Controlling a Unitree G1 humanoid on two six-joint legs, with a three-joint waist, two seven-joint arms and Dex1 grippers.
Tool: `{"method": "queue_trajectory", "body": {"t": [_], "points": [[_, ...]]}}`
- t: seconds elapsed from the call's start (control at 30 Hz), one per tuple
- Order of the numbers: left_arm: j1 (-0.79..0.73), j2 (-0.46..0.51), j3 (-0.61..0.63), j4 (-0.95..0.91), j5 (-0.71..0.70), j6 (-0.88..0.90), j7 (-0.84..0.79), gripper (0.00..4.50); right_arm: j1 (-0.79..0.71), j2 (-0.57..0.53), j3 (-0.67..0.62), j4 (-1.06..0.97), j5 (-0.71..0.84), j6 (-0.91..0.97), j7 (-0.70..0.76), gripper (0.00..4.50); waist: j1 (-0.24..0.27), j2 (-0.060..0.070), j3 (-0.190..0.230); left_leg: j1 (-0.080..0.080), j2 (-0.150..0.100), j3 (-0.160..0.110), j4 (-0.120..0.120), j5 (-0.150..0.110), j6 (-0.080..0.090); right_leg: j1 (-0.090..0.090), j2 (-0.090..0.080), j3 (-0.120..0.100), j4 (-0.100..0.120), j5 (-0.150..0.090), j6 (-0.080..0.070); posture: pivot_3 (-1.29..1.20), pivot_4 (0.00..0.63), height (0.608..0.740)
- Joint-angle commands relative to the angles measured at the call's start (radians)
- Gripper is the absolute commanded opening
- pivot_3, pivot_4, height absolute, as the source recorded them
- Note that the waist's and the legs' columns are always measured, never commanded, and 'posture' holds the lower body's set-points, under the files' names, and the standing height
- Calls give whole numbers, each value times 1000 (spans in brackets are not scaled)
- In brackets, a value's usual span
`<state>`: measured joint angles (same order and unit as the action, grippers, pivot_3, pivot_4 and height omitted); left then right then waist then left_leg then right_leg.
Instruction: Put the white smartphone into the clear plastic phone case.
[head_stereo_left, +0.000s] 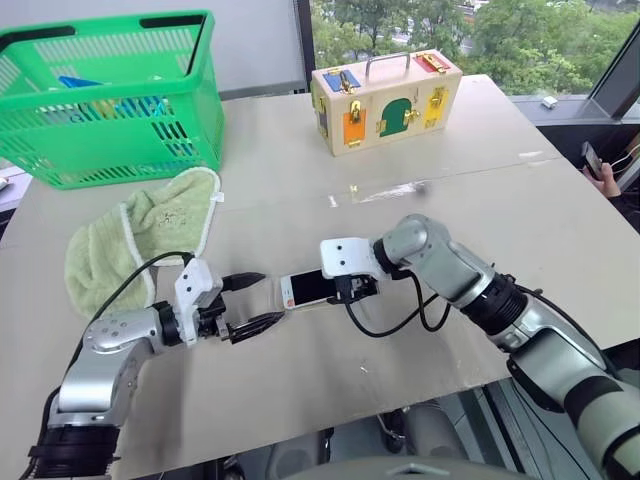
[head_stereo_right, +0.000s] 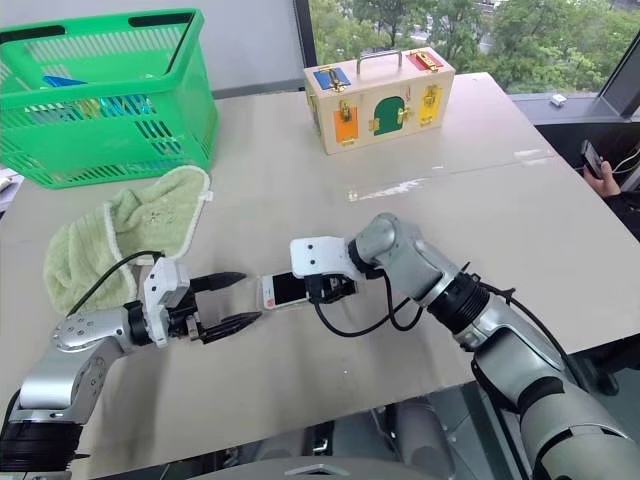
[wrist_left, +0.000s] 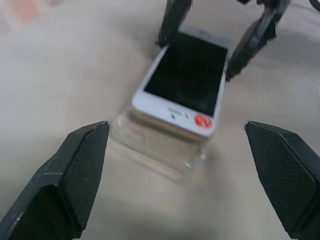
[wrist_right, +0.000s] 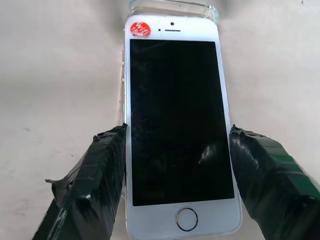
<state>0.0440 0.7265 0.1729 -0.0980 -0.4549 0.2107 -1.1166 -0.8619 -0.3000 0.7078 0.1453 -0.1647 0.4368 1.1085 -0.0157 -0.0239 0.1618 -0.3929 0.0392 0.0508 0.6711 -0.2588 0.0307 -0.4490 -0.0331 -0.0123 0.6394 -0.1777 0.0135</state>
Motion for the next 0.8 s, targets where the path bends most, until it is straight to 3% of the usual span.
{"method": "queue_trajectory", "body": {"t": [0.03, 0.2, 0.53, 0.8], "points": [[-4, -9, -3, -31, -3, -4, 14, 4500, 26, -15, 44, 117, -76, 44, -22, 2753, 0, 0, -2, 0, 0, 0, 0, 0, 0, 0, 0, 0, 0, 0, 0, 0, 150, 740], [-5, -16, -11, -50, -7, 6, 33, 4500, 24, -9, 13, 119, -35, 88, 16, 2753, 2, 0, -4, 2, 0, -1, 0, 0, 0, 1, -1, -1, 0, 0, 0, 0, 150, 740], [-5, -20, -25, -41, -3, -3, 30, 4500, 90, -91, 85, -59, -35, 86, 142, 2753, 6, 1, -5, -4, -1, -1, -2, 0, 0, 1, -2, -3, -8, -1, 0, 0, 150, 740], [-14, -30, -39, -25, 6, -15, 27, 4500, 106, -126, 103, -41, -105, 42, 119, 2753, 9, 1, -6, -6, -2, 0, -3, -1, 2, 2, -4, -3, -13, -2, 3, 0, 150, 740]]}}
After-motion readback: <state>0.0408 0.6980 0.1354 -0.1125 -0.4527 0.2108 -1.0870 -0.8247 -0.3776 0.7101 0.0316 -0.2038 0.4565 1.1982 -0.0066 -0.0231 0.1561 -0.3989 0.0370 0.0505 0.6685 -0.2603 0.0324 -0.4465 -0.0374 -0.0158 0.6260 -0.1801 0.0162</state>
